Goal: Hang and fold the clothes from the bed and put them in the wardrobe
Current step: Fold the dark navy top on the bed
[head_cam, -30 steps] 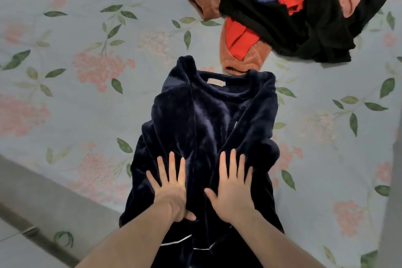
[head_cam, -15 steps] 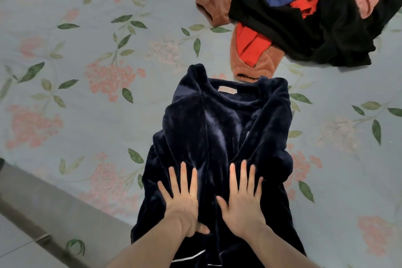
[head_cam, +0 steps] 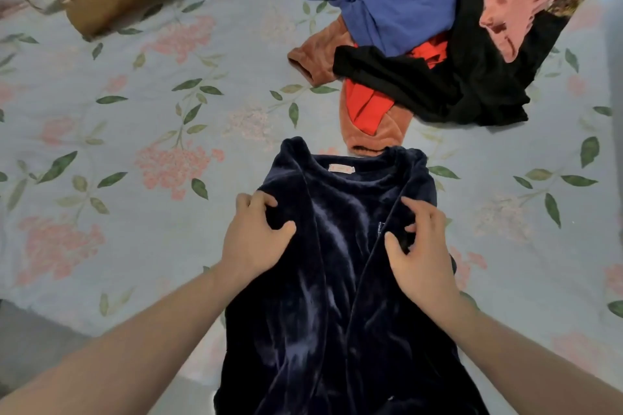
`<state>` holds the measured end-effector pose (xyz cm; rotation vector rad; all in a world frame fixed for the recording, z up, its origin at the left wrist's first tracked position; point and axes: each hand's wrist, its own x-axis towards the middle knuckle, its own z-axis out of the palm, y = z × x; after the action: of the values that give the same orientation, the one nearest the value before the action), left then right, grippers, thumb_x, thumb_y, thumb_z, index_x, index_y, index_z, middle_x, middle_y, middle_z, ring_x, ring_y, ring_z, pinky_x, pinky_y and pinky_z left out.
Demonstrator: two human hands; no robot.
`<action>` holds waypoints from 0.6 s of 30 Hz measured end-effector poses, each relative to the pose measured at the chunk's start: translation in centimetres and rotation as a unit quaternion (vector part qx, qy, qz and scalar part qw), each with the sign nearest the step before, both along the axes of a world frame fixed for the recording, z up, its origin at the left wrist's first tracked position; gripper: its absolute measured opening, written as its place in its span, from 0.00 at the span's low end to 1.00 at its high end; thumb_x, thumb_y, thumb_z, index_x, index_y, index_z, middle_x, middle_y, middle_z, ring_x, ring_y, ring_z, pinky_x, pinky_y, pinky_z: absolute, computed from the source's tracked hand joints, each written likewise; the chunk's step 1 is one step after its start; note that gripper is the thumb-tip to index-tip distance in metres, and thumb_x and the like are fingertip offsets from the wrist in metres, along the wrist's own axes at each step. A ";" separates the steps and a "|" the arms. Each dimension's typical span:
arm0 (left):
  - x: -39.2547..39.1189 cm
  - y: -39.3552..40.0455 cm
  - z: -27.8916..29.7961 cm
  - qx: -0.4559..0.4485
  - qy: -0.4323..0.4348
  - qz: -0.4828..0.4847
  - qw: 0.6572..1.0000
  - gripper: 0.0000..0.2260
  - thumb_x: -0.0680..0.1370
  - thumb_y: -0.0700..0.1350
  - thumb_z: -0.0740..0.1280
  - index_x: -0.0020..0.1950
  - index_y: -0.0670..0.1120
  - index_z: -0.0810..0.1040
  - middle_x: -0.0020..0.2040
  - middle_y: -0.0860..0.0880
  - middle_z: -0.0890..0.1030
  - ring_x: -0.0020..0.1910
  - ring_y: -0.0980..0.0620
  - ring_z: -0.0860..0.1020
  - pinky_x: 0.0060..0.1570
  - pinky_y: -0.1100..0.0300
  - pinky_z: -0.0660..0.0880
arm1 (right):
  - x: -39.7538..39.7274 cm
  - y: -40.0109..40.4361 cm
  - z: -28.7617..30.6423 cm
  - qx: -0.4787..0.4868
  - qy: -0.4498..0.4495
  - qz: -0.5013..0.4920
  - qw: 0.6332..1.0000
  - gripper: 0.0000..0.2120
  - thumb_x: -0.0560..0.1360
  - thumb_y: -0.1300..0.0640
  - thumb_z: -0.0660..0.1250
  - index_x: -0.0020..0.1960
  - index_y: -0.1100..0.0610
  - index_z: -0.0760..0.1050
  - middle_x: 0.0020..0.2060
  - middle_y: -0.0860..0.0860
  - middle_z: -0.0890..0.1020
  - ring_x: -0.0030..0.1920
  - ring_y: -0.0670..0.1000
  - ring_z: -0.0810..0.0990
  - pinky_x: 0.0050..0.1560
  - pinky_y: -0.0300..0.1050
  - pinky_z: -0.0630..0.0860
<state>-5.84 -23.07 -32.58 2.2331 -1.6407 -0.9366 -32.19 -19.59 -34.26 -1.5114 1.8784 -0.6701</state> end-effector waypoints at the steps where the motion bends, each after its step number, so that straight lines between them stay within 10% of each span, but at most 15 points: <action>1: 0.2 -1.9 -0.1 -0.006 0.014 0.020 1.000 0.23 0.74 0.55 0.72 0.65 0.51 0.69 0.62 0.53 0.65 0.46 0.53 0.77 0.50 0.58 0.71 | -0.2 -2.0 0.1 0.016 -0.008 -0.024 1.000 0.32 0.78 0.55 0.69 0.78 0.47 0.59 0.71 0.44 0.61 0.54 0.44 0.77 0.52 0.44 0.78; 8: -0.1 -7.1 -5.5 0.147 0.153 0.103 0.972 0.41 0.69 0.54 0.74 0.77 0.53 0.56 0.69 0.40 0.68 0.54 0.35 0.82 0.54 0.41 0.81 | 0.1 -7.6 -4.0 0.227 -0.002 -0.072 0.971 0.39 0.82 0.54 0.64 0.83 0.55 0.42 0.82 0.55 0.47 0.74 0.60 0.68 0.72 0.52 0.67; 13: -1.5 -5.8 -8.0 0.167 0.072 0.051 0.982 0.37 0.78 0.54 0.71 0.79 0.49 0.52 0.74 0.45 0.54 0.67 0.39 0.72 0.71 0.49 0.68 | 0.2 -6.5 -6.3 0.235 0.035 -0.027 0.971 0.40 0.82 0.58 0.64 0.83 0.55 0.40 0.81 0.53 0.41 0.63 0.60 0.78 0.56 0.44 0.72; 18: -1.1 -7.8 -9.0 0.194 0.073 0.050 0.977 0.38 0.76 0.54 0.73 0.75 0.47 0.52 0.64 0.47 0.55 0.55 0.44 0.74 0.68 0.49 0.72 | -0.1 -7.5 -7.8 0.249 0.067 -0.007 0.966 0.41 0.83 0.58 0.63 0.82 0.58 0.37 0.79 0.56 0.41 0.44 0.56 0.76 0.48 0.44 0.74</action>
<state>-6.93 -30.91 -41.58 2.3867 -1.3613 -1.4600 -32.25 -27.13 -42.08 -1.2356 1.9679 -0.0808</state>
